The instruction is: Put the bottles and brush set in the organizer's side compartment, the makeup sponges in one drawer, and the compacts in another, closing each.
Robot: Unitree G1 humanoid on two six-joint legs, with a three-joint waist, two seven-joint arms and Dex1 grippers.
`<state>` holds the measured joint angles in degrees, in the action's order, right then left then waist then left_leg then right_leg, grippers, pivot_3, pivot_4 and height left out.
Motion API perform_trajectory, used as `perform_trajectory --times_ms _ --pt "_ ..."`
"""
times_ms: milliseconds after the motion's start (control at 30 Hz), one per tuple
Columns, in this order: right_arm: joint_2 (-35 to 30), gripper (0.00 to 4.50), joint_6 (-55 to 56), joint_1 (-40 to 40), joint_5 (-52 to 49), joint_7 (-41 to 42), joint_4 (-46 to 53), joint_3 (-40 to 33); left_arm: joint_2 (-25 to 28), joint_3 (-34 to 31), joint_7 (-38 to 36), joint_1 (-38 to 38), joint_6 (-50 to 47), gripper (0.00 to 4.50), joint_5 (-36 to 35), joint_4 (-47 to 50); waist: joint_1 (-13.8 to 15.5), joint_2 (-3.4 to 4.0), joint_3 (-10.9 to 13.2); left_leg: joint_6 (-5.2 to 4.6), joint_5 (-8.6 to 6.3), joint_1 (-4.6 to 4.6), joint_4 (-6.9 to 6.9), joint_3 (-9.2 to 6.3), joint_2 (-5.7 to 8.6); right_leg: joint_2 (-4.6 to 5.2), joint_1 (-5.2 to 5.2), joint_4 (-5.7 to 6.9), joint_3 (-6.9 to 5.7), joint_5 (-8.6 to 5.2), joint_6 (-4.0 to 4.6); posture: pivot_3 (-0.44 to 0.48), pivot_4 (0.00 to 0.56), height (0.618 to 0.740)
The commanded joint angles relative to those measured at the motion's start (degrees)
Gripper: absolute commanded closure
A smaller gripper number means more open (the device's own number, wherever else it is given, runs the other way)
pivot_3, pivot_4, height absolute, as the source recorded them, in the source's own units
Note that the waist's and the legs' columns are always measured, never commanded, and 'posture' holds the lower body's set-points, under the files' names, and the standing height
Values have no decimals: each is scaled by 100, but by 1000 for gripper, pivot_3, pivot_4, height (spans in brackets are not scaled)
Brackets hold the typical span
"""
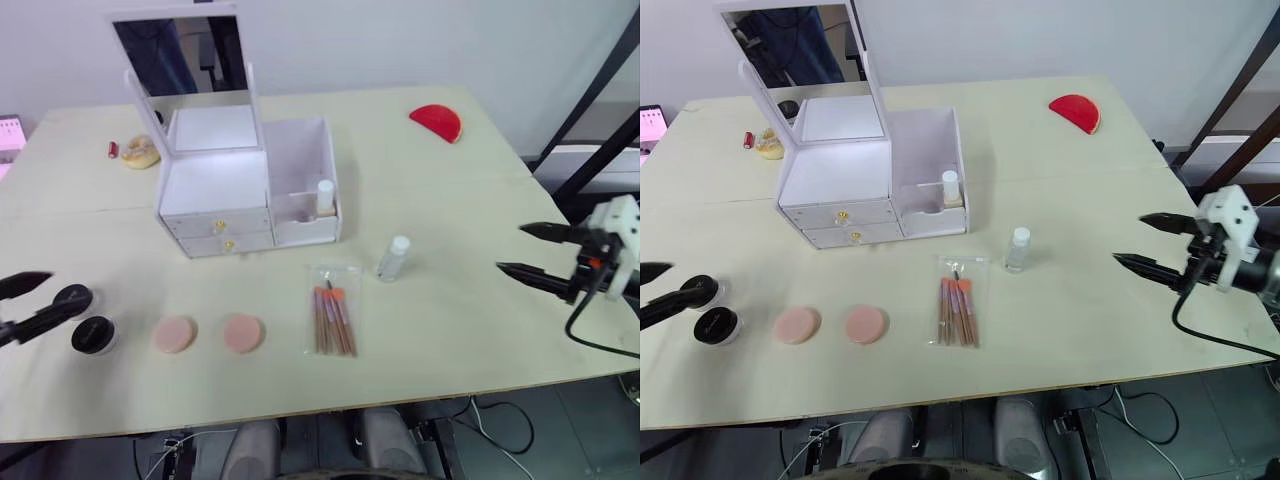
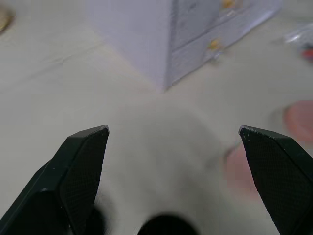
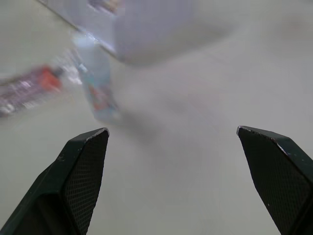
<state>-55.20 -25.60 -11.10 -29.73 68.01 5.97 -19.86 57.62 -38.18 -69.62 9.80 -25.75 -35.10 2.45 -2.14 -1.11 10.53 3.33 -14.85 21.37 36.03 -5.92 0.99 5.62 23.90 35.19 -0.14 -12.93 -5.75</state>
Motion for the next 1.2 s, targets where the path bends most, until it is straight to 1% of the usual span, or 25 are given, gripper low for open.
perform_trajectory --times_ms 33,133,267,400,567,800,1200 --pt "9 54 -361 -388 -253 -48 519 412 -22 306 182 -150 -419 0 -374 953 -5 1 1 0 0 0 0 1 1 0 -1 0 0 0 0 0 150 739" --pt "47 54 -474 -718 -223 -2 605 856 -62 648 312 -271 -699 0 -616 1652 -8 0 1 0 0 1 -1 1 1 -1 0 -2 0 5 7 0 150 739" --pt "233 54 -493 -1088 -116 -40 524 1329 -133 1027 526 -431 -992 0 -892 2334 6 -2 1 -1 0 2 0 -1 2 -3 -1 -2 0 6 10 0 150 739" --pt "494 54 -565 -1423 -93 -75 315 1629 -181 1402 719 -594 -1156 0 -1050 2841 10 -3 2 -1 0 0 8 -2 2 -4 -6 -2 0 6 10 0 150 739" --pt "754 54 -389 -1629 134 -117 -75 1884 -197 1564 868 -670 -1242 0 -1144 3108 10 -2 2 -2 1 -2 7 -7 2 -7 -10 -1 -1 8 14 0 150 739" --pt "1040 54 -200 -1811 322 -121 -572 2040 -234 1708 1078 -807 -1361 0 -1320 3286 11 -2 2 -2 1 -2 9 -10 4 -8 -13 -1 -1 11 17 0 150 739" --pt "1127 54 -227 -1837 338 -93 -635 2029 -272 1703 1179 -777 -1425 0 -1335 3348 10 -2 2 -2 1 -3 8 -12 4 -10 -14 -1 -1 11 18 0 150 739"
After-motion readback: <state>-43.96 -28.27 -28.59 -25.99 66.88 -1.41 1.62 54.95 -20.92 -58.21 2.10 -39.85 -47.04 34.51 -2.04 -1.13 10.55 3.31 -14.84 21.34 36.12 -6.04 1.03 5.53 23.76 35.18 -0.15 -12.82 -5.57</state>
